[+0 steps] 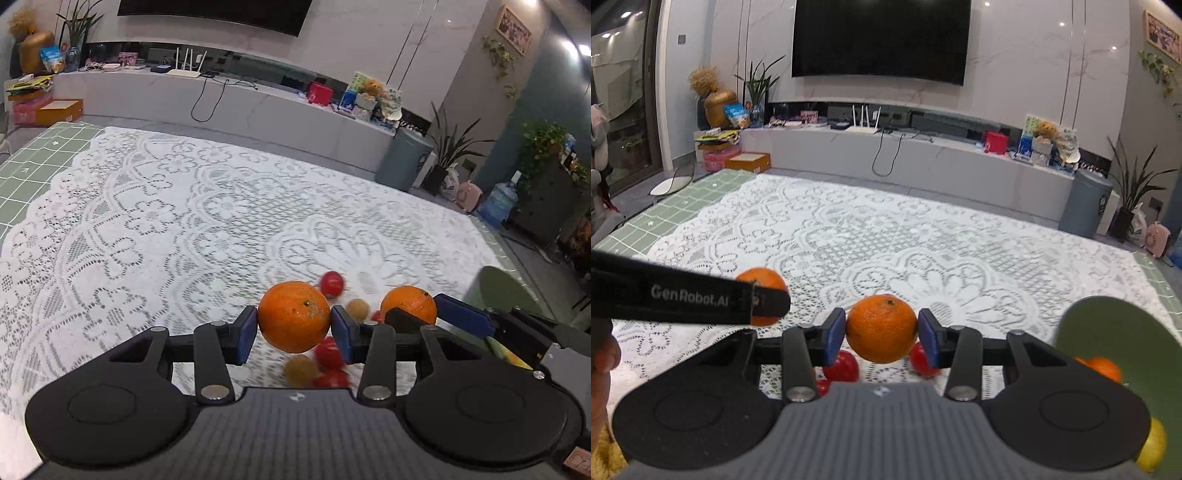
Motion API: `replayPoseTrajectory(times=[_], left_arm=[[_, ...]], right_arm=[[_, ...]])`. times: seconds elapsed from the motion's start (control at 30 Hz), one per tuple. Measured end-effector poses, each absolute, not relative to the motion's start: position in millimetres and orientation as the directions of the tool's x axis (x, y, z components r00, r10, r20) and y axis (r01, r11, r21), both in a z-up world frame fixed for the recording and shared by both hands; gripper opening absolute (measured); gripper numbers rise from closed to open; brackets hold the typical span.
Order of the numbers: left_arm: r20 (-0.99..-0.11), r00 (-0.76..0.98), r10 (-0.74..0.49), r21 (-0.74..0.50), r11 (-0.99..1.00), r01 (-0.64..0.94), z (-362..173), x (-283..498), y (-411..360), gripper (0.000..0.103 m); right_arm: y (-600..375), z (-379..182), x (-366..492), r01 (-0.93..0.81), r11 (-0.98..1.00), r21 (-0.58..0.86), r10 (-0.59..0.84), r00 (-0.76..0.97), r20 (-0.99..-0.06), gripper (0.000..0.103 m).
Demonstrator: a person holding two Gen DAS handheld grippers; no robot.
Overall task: Organize fruits
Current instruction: 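Carry the orange in the right tool while the left tool carries its orange to the colander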
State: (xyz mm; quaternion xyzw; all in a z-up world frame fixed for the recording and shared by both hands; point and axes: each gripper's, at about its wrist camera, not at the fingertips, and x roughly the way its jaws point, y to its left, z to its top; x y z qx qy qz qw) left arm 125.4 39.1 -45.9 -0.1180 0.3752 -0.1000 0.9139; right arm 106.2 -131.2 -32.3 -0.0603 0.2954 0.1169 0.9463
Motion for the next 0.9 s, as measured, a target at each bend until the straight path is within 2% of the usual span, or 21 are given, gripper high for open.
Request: replayPoseTrajectory(times=[0.33,0.5,0.67,0.9], left_arm=[[-0.608,0.734,-0.301,-0.278,0.947,0.158,2.0,100.8,9.2,0.049],[-0.597,0.728,-0.338,-0.262,0.939,0.221,13.8,96.7,-20.2,0.049],[-0.599,0.705,-0.379,-0.231,0.925,0.301,15.3,97.4,-59.5,0.049],[-0.62,0.671,-0.407,-0.172,0.905,0.39,8.9,105.9,-105.8,0.049]], right_arm=[[-175.2,-5.1,73.4,-0.138,0.99,-0.033,0.1,0.846,-0.524,0.041],[-208.8,10.1,53.3,-0.058,0.998,0.03,0.065,0.865,-0.498,0.041],[-238.8,27.7,35.4,0.045,0.999,0.005,-0.037,0.884,-0.466,0.041],[-287.0,32.0,36.3,0.17,0.985,0.001,-0.146,0.852,-0.504,0.041]])
